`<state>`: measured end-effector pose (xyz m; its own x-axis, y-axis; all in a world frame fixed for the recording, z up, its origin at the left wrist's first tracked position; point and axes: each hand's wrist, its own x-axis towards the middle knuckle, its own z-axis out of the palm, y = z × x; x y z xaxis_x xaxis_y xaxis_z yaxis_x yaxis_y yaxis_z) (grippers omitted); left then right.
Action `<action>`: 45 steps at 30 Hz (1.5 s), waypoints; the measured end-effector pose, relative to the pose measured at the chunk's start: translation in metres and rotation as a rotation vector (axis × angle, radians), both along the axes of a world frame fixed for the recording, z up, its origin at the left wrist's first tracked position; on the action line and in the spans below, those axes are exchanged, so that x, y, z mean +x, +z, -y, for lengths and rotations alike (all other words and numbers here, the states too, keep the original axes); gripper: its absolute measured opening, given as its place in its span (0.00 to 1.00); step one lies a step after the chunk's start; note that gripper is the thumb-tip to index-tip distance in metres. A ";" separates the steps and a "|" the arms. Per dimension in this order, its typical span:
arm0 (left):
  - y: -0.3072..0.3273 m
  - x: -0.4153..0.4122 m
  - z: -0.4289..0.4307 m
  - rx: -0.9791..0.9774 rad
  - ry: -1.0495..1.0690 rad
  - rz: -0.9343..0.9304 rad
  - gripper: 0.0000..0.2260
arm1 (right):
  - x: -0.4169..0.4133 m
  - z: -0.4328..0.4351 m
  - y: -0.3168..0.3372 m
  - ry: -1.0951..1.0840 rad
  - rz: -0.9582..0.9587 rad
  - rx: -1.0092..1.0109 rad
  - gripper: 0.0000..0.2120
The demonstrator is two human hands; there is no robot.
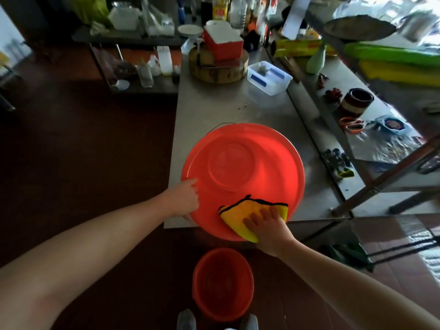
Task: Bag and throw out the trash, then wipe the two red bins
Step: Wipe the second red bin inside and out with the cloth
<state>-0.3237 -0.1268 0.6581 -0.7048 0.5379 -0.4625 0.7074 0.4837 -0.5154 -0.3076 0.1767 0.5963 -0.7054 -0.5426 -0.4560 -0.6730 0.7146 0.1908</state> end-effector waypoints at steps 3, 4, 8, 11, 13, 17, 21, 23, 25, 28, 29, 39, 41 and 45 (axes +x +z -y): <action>-0.001 0.008 -0.010 -0.011 0.147 0.021 0.16 | -0.003 0.007 0.001 0.022 -0.034 0.012 0.35; -0.005 0.013 -0.016 0.001 0.204 0.029 0.17 | -0.005 0.008 0.001 0.031 -0.032 0.018 0.36; -0.034 0.035 -0.048 0.132 0.343 0.056 0.29 | -0.011 0.005 0.002 0.041 -0.032 0.010 0.38; -0.054 0.040 -0.069 0.316 0.376 0.024 0.24 | -0.015 0.005 0.003 0.015 -0.022 -0.018 0.38; -0.064 0.037 -0.074 0.358 0.356 0.015 0.19 | -0.016 0.004 0.003 0.001 -0.017 -0.026 0.38; -0.056 0.026 -0.060 0.308 0.248 -0.018 0.15 | -0.025 -0.006 0.011 0.011 -0.023 0.009 0.39; -0.026 0.003 -0.034 0.188 0.157 -0.138 0.13 | -0.036 -0.007 0.024 0.041 -0.031 0.049 0.36; -0.022 -0.004 -0.031 0.155 0.238 -0.065 0.13 | -0.037 -0.003 0.028 0.060 -0.030 0.043 0.34; -0.021 -0.002 -0.038 0.144 0.292 -0.036 0.12 | -0.036 0.002 0.029 0.076 -0.033 0.033 0.33; -0.038 0.011 -0.052 0.279 0.309 0.034 0.25 | -0.037 0.005 0.029 0.080 -0.028 0.018 0.33; -0.046 0.015 -0.055 0.320 0.287 0.037 0.28 | -0.038 0.004 0.027 0.075 -0.022 0.019 0.33; -0.066 0.024 -0.058 0.338 0.121 0.004 0.31 | -0.058 0.044 -0.026 -0.247 0.131 -0.127 0.37; -0.064 0.027 -0.058 0.283 0.084 -0.010 0.31 | -0.062 0.055 -0.048 -0.296 0.150 -0.212 0.31; -0.078 0.036 -0.064 0.274 0.031 -0.010 0.25 | -0.079 0.066 -0.079 -0.374 0.188 -0.210 0.27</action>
<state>-0.2878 -0.0632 0.5797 -0.7267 0.6200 -0.2956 0.6855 0.6273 -0.3695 -0.3863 0.1111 0.5175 -0.7859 -0.3606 -0.5024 -0.3705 0.9250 -0.0843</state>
